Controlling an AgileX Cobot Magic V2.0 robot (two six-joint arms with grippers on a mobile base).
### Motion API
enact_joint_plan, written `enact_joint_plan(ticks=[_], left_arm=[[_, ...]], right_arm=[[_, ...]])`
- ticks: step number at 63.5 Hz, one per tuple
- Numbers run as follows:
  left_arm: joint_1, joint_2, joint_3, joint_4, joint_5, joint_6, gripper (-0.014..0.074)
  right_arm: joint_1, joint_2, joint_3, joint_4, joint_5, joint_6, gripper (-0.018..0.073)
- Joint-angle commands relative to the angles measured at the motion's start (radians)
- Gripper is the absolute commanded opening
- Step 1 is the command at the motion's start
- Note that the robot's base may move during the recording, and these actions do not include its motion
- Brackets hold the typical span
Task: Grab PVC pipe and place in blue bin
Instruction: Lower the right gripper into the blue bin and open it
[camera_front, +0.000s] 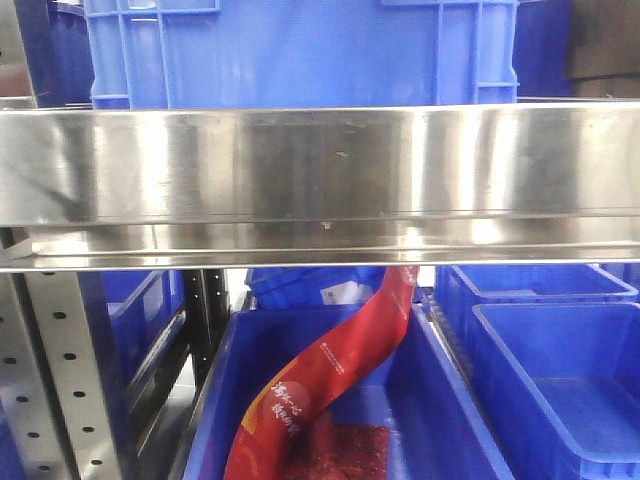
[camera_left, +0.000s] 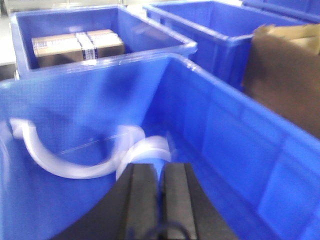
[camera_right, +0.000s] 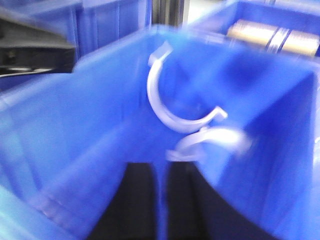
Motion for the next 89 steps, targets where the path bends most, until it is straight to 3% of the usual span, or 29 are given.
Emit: enact_joint_plan(ticks=[1,14,21,30,38,54,89], left_arm=[[-0.003,-0.012,-0.009,-0.002,0.032,-0.007,-0.0111],[-0.003,-0.115,-0.002,-0.004,0.07,-0.007,-0.0111],[-0.003,-0.219,0.071,-0.011,0.029,-0.007,-0.0111],[-0.003,-0.371,0.328,-0.049,-0.19,-0.007,-0.0111],[-0.003,-0.498,0.564,-0.063,-0.351,-0.007,-0.0111],[-0.003,-0.698,0.882,-0.063,-0.456,-0.007,-0.0111],[-0.003,-0.774,0.911,-0.063,-0.471,-0.007,-0.0111]], right_arm=[[0.003,-0.009,-0.007,-0.001,-0.001,-0.007,-0.0168],[0.003,-0.105,-0.002,0.053,0.066,0.044,-0.0168],[0.003,-0.196,0.066,0.049,-0.029,0.044,-0.0168],[0.003,-0.325,0.299,0.03,-0.271,0.044,-0.0168],[0.003,-0.427,0.486,0.03,-0.364,0.044,-0.0168],[0.003,-0.611,0.743,0.03,-0.45,0.044,-0.0168],[0.003,-0.666,0.758,0.03,-0.458,0.044,-0.0168]])
